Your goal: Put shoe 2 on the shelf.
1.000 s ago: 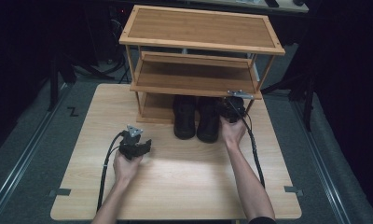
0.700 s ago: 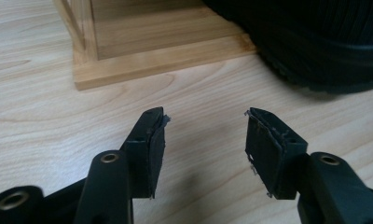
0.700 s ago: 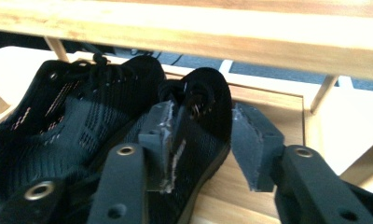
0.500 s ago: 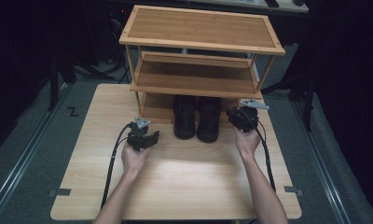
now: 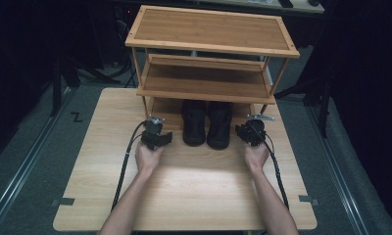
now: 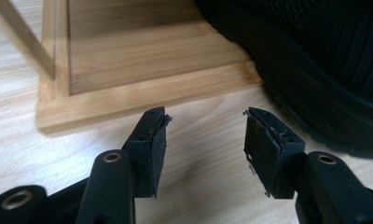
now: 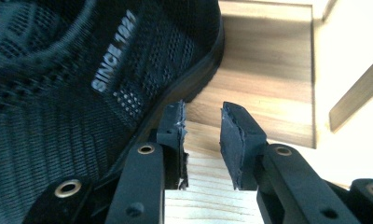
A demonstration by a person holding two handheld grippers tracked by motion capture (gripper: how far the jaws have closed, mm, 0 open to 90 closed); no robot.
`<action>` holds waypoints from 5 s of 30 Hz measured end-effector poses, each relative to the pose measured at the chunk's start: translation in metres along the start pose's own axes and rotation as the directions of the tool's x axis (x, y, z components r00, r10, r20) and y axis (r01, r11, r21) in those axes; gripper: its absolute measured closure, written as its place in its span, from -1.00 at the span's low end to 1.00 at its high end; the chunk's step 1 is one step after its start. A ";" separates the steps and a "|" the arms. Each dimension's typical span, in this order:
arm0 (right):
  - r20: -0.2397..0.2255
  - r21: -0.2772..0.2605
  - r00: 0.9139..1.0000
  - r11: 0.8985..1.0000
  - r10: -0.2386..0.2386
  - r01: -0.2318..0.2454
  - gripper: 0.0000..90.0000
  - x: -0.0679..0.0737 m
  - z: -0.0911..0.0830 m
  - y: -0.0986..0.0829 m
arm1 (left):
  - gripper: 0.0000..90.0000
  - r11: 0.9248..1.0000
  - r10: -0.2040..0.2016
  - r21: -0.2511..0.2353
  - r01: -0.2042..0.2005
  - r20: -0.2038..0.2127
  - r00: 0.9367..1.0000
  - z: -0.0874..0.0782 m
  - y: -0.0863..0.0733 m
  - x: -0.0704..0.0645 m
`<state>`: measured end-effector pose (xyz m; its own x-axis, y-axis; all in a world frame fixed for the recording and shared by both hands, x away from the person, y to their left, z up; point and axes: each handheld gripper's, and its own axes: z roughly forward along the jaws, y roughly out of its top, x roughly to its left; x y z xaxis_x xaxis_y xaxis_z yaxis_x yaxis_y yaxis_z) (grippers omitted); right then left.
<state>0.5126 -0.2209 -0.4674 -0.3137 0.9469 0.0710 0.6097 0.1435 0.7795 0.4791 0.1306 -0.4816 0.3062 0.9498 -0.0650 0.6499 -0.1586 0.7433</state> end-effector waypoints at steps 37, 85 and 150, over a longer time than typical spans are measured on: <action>0.052 0.034 0.998 0.999 0.036 -0.038 0.75 0.023 0.031 0.012 | 0.31 0.999 0.000 0.043 -0.002 0.044 0.999 0.041 0.023 -0.023; -0.073 -0.072 0.996 0.997 -0.048 0.043 0.15 -0.007 -0.055 -0.021 | -0.14 0.987 0.072 -0.148 -0.062 0.060 0.996 -0.046 -0.012 -0.007; 0.053 0.057 0.997 0.997 -0.052 0.049 0.07 -0.053 -0.091 -0.118 | -0.22 0.999 -0.023 -0.032 0.023 -0.004 1.000 -0.070 -0.102 0.027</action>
<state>0.3911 -0.3147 -0.5060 -0.3062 0.9520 -0.0026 0.6343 0.2060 0.7451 0.3726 0.1911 -0.5129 0.2881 0.9543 -0.0793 0.6343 -0.1282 0.7624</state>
